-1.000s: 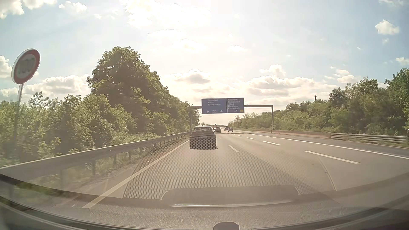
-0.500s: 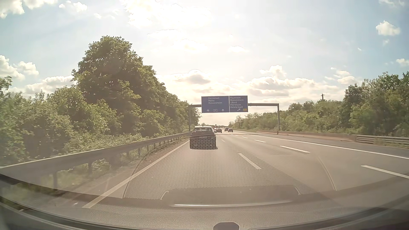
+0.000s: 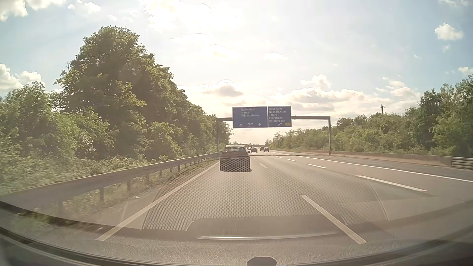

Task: Follow the waypoints while adhering to traffic rules and regulations

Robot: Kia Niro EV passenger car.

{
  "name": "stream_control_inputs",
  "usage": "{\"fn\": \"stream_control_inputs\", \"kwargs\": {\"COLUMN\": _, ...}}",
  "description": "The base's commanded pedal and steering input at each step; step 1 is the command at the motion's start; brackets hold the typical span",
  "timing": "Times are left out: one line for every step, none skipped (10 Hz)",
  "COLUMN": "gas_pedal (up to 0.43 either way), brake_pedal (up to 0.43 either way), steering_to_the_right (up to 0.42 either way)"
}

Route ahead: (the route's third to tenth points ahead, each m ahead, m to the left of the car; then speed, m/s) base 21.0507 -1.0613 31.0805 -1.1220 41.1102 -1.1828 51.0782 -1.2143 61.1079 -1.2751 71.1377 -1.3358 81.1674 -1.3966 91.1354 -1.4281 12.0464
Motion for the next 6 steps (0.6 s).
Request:
{"fn": "stream_control_inputs", "kwargs": {"gas_pedal": 0.0, "brake_pedal": 0.0, "steering_to_the_right": -0.003}}
{"fn": "stream_control_inputs", "kwargs": {"gas_pedal": 0.0, "brake_pedal": 0.0, "steering_to_the_right": -0.003}}
{"fn": "stream_control_inputs", "kwargs": {"gas_pedal": 0.0, "brake_pedal": 0.0, "steering_to_the_right": -0.003}}
{"fn": "stream_control_inputs", "kwargs": {"gas_pedal": 0.008, "brake_pedal": 0.0, "steering_to_the_right": -0.003}}
{"fn": "stream_control_inputs", "kwargs": {"gas_pedal": 0.028, "brake_pedal": 0.0, "steering_to_the_right": -0.003}}
{"fn": "stream_control_inputs", "kwargs": {"gas_pedal": 0.047, "brake_pedal": 0.0, "steering_to_the_right": -0.003}}
